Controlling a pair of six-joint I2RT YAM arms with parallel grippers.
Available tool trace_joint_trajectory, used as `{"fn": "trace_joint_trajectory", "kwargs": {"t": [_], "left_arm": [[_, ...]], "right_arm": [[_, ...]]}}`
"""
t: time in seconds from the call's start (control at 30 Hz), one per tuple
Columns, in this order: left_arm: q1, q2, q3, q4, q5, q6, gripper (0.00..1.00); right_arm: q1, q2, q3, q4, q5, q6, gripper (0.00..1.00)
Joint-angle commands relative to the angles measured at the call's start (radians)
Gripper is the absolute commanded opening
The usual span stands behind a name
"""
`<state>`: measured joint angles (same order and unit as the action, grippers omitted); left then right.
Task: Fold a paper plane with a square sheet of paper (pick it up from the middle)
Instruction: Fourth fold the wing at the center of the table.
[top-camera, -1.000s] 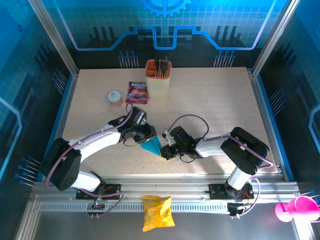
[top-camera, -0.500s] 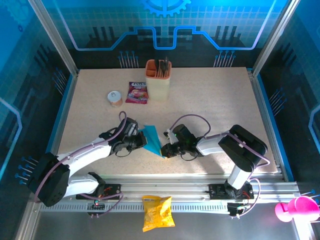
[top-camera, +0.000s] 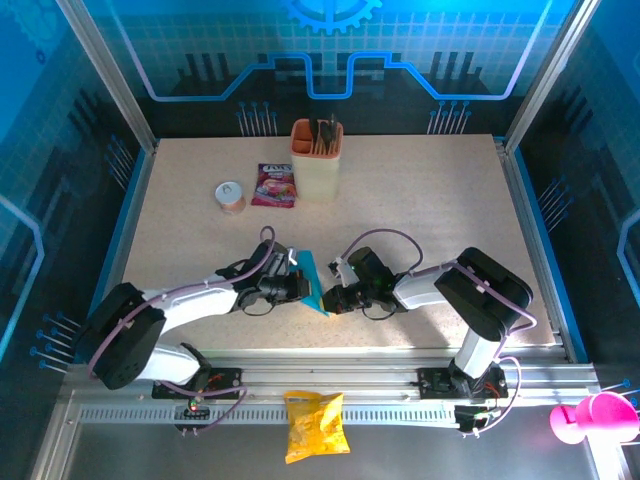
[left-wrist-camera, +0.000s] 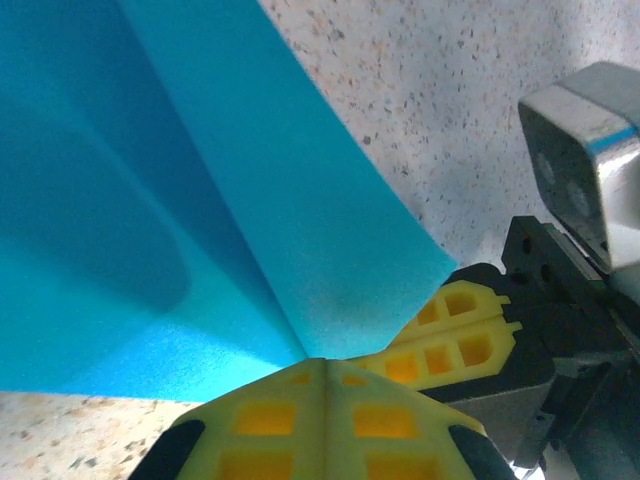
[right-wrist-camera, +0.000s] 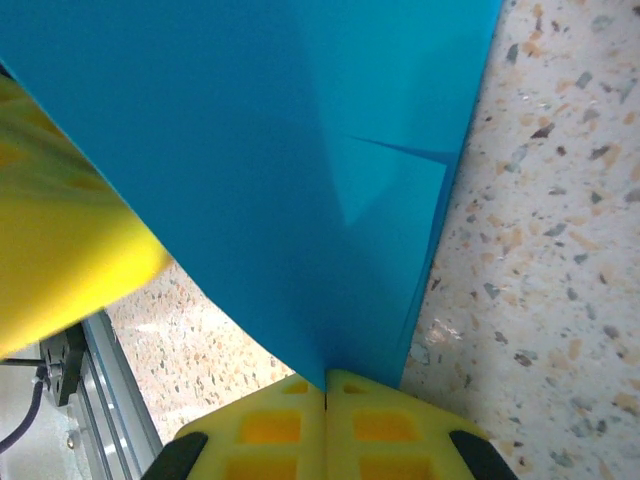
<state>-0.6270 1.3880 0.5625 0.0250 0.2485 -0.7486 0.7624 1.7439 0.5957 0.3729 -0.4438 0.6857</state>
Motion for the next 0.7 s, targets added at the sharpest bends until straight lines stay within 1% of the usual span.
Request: {"fn": "trace_joint_trajectory", "kwargs": {"t": [0.0,0.23,0.47,0.67], "left_arm": [[-0.008,0.026,0.028,0.084,0.054,0.031,0.0],[-0.01,0.04,0.001,0.174,0.078,0.018,0.0],[-0.009,0.101,0.0,0.238,0.088,0.015,0.0],[-0.007,0.148,0.008,0.294,0.057,0.022,0.0]], "right_arm": [[0.024,0.141,-0.059,-0.2,0.074,0.005,0.0],[0.025,0.163,-0.048,-0.202,0.06,0.008,0.0],[0.024,0.172,-0.047,-0.202,0.057,0.009,0.0],[0.025,0.175,-0.05,-0.204,0.056,0.011,0.0]]}}
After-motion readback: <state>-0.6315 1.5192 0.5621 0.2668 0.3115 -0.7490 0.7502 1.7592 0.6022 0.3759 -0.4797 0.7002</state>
